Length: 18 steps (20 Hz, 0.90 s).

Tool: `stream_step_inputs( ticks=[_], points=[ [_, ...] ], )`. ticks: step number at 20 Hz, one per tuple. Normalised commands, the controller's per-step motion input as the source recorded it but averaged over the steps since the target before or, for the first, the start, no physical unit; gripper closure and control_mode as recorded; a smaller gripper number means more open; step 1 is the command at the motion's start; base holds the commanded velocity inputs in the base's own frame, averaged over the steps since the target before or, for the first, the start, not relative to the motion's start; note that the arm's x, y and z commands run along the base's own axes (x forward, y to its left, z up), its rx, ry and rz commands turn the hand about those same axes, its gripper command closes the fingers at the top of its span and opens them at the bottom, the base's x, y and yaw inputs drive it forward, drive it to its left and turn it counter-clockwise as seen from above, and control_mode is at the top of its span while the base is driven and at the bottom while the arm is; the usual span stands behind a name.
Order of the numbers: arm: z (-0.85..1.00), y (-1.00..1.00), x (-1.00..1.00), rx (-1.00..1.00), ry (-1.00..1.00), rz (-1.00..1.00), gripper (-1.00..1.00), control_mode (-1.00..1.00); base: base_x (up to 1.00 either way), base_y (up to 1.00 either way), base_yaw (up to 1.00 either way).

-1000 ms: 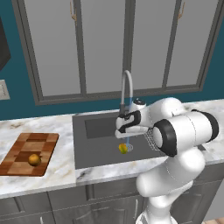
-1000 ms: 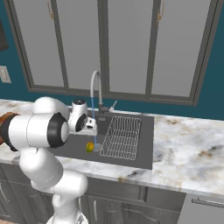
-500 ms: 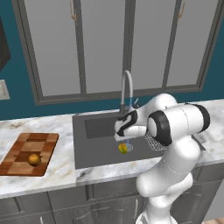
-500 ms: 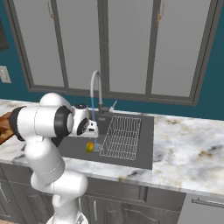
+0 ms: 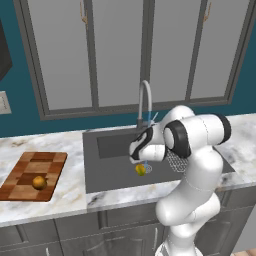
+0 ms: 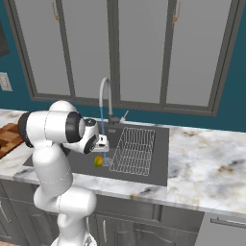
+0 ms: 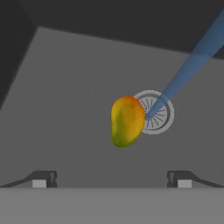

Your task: Pick the mango, mango from the sink and place them on the cutting board to airdry. Then turn off the sink faucet.

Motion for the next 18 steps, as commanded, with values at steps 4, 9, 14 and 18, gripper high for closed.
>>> stream_step_inputs(
  ticks=[4, 9, 14, 18],
  points=[
    [-0.15, 0.00, 0.33, 0.00, -0.01, 0.01, -1.00, -1.00, 0.00, 0.00, 0.00],
    [-0.03, 0.00, 0.28, 0.00, 0.07, 0.00, -1.00, -1.00, 0.00, 0.00, 0.00],
    [-0.11, 0.00, 0.27, 0.00, 0.12, -0.02, -1.00, -1.00, 0.00, 0.00, 0.00],
    [-0.18, 0.00, 0.21, 0.00, 0.14, -0.03, -1.00, -1.00, 0.00, 0.00, 0.00]
  ],
)
